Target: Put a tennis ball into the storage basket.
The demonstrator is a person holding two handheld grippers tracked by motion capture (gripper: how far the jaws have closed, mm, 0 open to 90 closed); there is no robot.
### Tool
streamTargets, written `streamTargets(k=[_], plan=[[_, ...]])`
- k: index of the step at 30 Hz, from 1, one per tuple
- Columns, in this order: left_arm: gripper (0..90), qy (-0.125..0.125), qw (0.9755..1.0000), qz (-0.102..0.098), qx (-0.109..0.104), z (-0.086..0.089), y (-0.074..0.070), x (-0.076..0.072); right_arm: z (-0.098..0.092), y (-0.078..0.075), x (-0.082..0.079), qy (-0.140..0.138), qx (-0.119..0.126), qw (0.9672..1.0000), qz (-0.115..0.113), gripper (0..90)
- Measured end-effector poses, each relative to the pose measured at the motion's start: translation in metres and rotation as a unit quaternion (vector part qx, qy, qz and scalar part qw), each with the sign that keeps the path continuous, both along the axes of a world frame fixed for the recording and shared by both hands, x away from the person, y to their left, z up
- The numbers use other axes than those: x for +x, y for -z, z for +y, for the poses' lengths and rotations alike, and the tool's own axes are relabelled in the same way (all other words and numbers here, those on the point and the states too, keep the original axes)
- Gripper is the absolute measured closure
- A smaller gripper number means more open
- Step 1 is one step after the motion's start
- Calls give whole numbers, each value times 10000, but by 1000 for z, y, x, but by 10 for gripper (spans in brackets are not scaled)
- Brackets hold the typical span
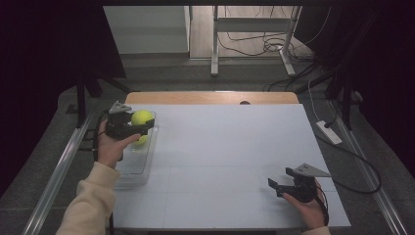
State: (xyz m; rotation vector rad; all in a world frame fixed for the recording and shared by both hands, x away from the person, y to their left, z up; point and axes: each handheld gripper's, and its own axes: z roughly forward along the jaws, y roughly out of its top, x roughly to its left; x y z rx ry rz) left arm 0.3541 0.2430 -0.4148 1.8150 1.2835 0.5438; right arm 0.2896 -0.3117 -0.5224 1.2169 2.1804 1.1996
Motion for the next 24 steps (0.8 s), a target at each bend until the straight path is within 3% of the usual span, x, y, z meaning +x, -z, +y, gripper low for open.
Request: streamTargets(k=[24], plan=[[264, -282, 9994, 146, 121, 31, 11, -11, 1, 0, 0, -3, -16, 10000, 3, 136]])
